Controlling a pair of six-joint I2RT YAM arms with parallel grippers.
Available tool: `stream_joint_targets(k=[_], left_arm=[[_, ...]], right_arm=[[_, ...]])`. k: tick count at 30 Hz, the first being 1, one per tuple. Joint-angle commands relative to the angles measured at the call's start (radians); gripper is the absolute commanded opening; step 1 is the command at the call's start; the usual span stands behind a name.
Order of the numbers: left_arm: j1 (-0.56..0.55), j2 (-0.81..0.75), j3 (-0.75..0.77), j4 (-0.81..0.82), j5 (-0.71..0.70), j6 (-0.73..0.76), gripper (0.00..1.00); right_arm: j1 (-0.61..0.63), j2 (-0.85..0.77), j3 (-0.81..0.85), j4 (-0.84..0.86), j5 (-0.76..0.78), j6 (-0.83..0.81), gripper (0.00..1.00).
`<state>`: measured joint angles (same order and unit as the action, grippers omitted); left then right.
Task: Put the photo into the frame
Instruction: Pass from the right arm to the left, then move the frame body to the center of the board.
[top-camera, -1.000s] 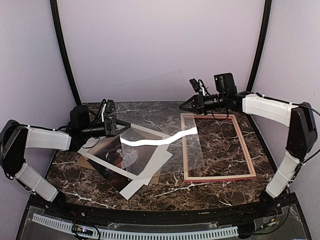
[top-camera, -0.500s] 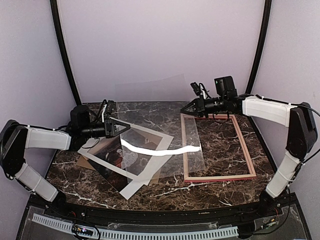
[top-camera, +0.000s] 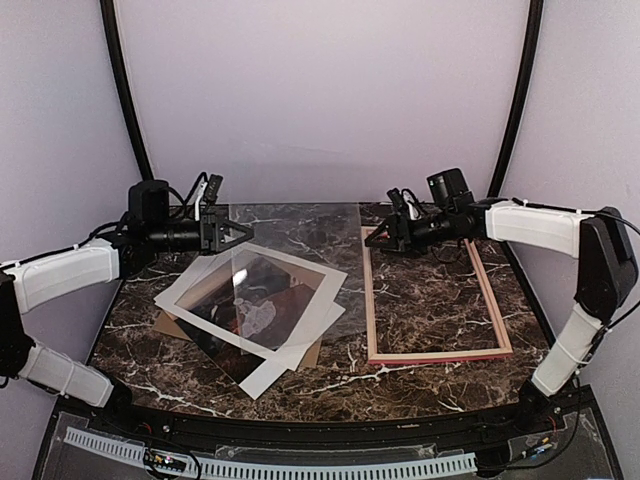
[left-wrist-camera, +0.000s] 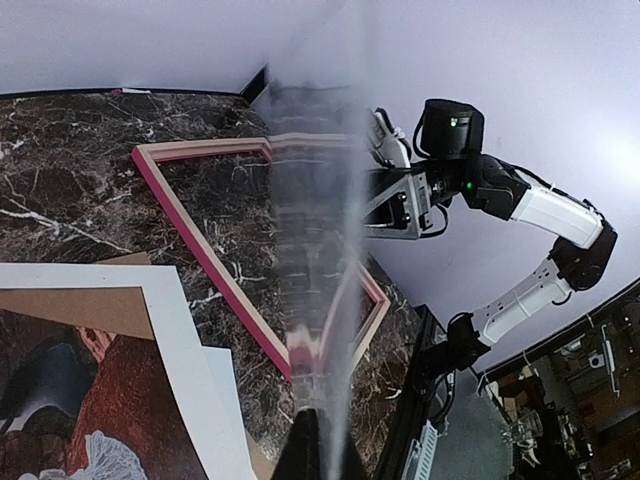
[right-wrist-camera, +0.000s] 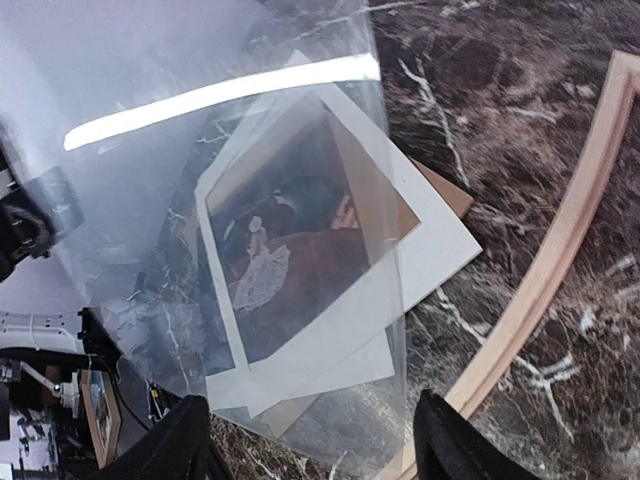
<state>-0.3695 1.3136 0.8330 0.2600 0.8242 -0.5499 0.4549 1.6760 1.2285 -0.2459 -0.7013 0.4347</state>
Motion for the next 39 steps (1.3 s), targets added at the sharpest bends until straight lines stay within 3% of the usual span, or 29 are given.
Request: stream_joint_targets(k=[1, 6, 14, 26, 39], left_arm=[[-0.003, -0.088, 0.131, -0.278, -0.044, 0.114, 0.0], [-0.002, -0.12, 0.277, -0.505, -0.12, 0.198, 0.0], [0.0, -0.172, 0.386, -0.629, -0.25, 0.25, 0.0], [-0.001, -0.217, 0.429, -0.634, -0.33, 0.26, 0.0], [-0.001, -0.223, 0.429, -0.627, -0.407, 0.295, 0.0]], right_arm=[[-0.005, -0.046, -0.076, -0.086, 0.135, -0.063, 0.79], [0.003, -0.069, -0.173, -0.074, 0.195, -0.059, 0.86], [0.103, -0.037, -0.234, -0.056, 0.285, -0.049, 0.89], [0.241, 0.086, -0.226, -0.024, 0.404, -0.013, 0.84], [0.409, 0.107, -0.245, 0.034, 0.449, 0.088, 0.8]])
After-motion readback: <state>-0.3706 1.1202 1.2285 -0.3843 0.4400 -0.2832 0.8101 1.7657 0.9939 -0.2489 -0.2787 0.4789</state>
